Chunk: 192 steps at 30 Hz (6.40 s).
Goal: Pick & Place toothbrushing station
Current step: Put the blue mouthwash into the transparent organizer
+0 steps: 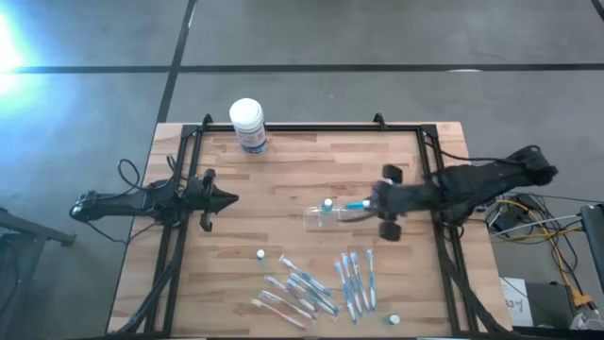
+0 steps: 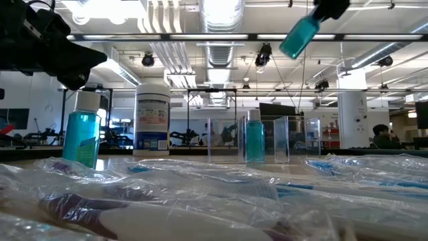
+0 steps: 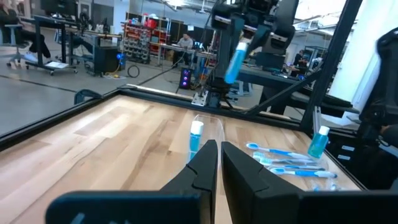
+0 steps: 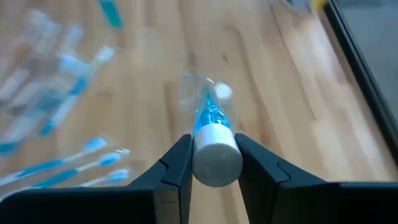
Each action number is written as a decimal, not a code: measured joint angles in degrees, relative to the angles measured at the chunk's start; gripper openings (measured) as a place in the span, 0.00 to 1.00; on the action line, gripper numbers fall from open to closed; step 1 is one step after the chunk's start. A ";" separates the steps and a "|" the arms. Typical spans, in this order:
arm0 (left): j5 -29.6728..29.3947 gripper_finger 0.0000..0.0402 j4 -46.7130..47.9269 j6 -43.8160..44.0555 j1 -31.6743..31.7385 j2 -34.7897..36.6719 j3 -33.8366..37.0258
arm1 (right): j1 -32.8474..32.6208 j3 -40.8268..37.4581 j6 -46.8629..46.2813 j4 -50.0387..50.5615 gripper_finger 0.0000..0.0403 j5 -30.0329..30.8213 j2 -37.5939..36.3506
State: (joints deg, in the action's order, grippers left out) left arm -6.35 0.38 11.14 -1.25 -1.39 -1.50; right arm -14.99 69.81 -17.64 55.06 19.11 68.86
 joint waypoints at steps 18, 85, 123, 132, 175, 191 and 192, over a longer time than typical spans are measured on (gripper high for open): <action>0.24 0.06 0.55 0.01 -0.01 0.00 -0.09 | 8.04 42.49 12.54 27.59 0.22 -6.62 36.96; 2.29 0.06 0.74 2.28 -0.01 -0.17 -0.11 | 10.87 31.22 11.16 16.92 0.22 -11.97 48.87; 2.27 0.06 0.90 1.90 0.00 -0.24 -0.09 | 12.27 27.17 11.65 10.06 0.34 -14.64 48.10; 2.26 0.06 0.92 1.25 -0.01 -0.26 -0.09 | 12.24 27.37 9.45 11.78 0.36 -14.66 45.33; 4.79 0.06 0.69 -5.86 0.01 -0.63 0.00 | 2.63 -54.74 16.36 -64.72 0.02 -7.58 -55.39; 4.71 0.06 0.66 -5.19 0.01 -0.67 0.00 | 2.66 -62.46 26.85 -64.83 0.02 -7.50 -68.46; 4.21 0.06 0.63 -5.01 0.01 -0.68 0.00 | 2.67 -62.81 27.38 -64.85 0.02 -7.46 -68.32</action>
State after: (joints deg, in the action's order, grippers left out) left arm -2.13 1.02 6.13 -1.23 -2.07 -1.50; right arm -12.32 7.01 9.74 -9.79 11.65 0.55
